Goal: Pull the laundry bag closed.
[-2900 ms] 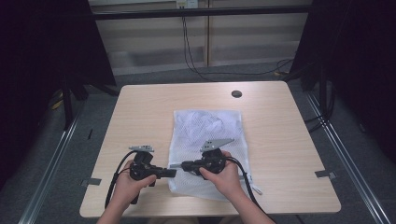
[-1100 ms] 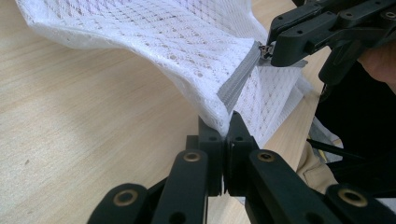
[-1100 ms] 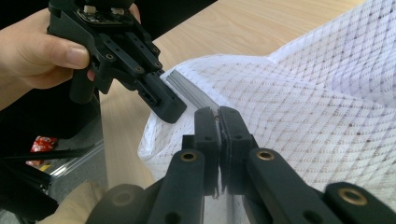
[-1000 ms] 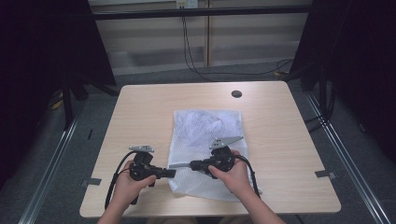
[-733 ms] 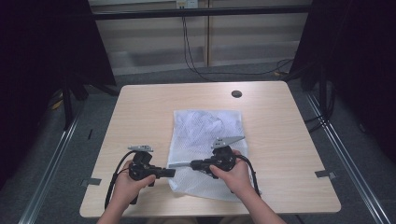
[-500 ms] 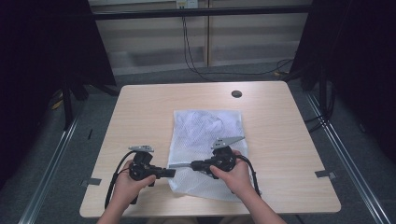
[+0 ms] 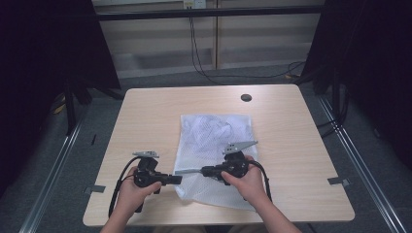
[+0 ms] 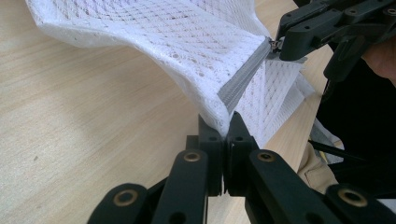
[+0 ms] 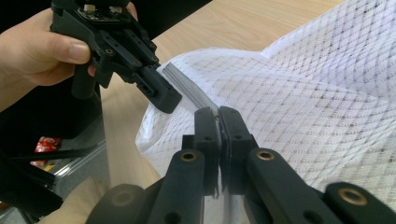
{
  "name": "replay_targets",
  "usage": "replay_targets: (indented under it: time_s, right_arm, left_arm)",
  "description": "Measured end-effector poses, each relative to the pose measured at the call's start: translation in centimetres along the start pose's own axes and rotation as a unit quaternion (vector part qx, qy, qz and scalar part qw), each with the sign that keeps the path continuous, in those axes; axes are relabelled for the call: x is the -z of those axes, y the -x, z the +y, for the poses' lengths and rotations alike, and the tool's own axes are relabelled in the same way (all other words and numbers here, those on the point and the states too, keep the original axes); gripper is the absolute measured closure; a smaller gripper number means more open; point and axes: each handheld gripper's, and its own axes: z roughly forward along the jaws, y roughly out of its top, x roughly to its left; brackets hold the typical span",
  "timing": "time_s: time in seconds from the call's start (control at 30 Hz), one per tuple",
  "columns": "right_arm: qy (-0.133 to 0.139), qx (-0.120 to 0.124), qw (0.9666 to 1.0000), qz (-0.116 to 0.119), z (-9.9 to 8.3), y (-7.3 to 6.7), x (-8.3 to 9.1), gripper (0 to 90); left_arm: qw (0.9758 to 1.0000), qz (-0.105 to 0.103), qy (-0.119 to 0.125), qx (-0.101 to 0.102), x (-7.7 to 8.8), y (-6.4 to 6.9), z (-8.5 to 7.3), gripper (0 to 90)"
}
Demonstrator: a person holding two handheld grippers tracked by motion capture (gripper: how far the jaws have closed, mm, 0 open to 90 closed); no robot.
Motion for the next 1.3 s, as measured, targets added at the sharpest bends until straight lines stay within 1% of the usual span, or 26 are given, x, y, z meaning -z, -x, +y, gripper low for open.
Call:
replay_targets:
  time_s: [0.07,0.13,0.27,0.33,0.4,0.5,0.6,0.67,0.73,0.83,0.93,0.97,1.0,1.17,1.3]
  right_arm:
    - [-0.003,-0.001,1.0000,0.000,-0.1,0.0,0.1,87.3]
    - [-0.002,-0.003,1.0000,-0.002,-0.2,0.1,0.3,87.3]
    - [-0.002,-0.003,1.0000,-0.002,-0.2,0.1,0.4,87.3]
    - [-0.001,-0.003,1.0000,-0.003,-0.2,0.1,0.4,87.3]
    - [-0.002,-0.005,1.0000,0.001,-0.2,0.1,0.5,87.3]
    - [-0.003,-0.003,1.0000,0.000,-0.3,0.1,0.5,87.3]
    - [-0.003,-0.001,1.0000,0.001,-0.3,0.2,0.5,87.3]
    - [-0.006,-0.004,1.0000,-0.001,-0.3,0.2,0.6,87.3]
    - [-0.004,-0.005,1.0000,-0.001,-0.4,0.3,0.8,87.3]
    - [-0.003,-0.004,1.0000,-0.001,-0.4,0.4,1.0,87.3]
    - [-0.002,-0.005,1.0000,-0.002,-0.4,0.4,1.1,87.3]
    - [-0.002,-0.005,1.0000,-0.004,-0.4,0.4,1.2,87.3]
    - [-0.003,-0.003,1.0000,-0.006,-0.4,0.4,1.2,87.2]
    - [-0.001,-0.006,0.9999,-0.010,-0.6,0.7,1.7,87.3]
    - [0.000,-0.007,0.9999,-0.009,-0.7,0.8,1.9,87.2]
  left_arm:
    - [1.0000,0.001,0.002,0.004,0.1,0.0,0.0,88.4]
    - [1.0000,0.001,0.000,0.001,0.1,-0.1,-0.1,88.4]
    - [1.0000,-0.001,0.002,0.003,0.1,0.0,0.0,88.4]
    - [1.0000,0.003,0.001,0.002,0.1,0.0,0.0,88.4]
    - [0.9999,0.002,0.005,0.009,0.2,-0.1,0.0,88.3]
    - [0.9999,0.002,0.006,0.010,0.2,0.0,0.0,88.4]
    - [1.0000,0.007,0.001,0.003,0.2,-0.1,-0.1,88.3]
    - [0.9999,0.009,0.000,0.005,0.3,-0.2,-0.1,88.3]
    - [0.9999,0.006,0.006,0.012,0.4,-0.2,-0.2,88.4]
    - [0.9999,0.004,0.005,0.010,0.4,-0.2,-0.1,88.4]
    - [0.9999,0.008,0.002,0.006,0.4,-0.1,-0.1,88.4]
    - [0.9999,0.010,0.002,0.006,0.4,-0.1,-0.1,88.4]
    - [0.9999,0.008,0.003,0.011,0.4,-0.2,-0.1,88.4]
    - [0.9999,0.011,0.004,0.008,0.5,-0.3,-0.1,88.4]
    - [0.9999,0.009,0.005,0.012,0.5,-0.2,-0.1,88.4]
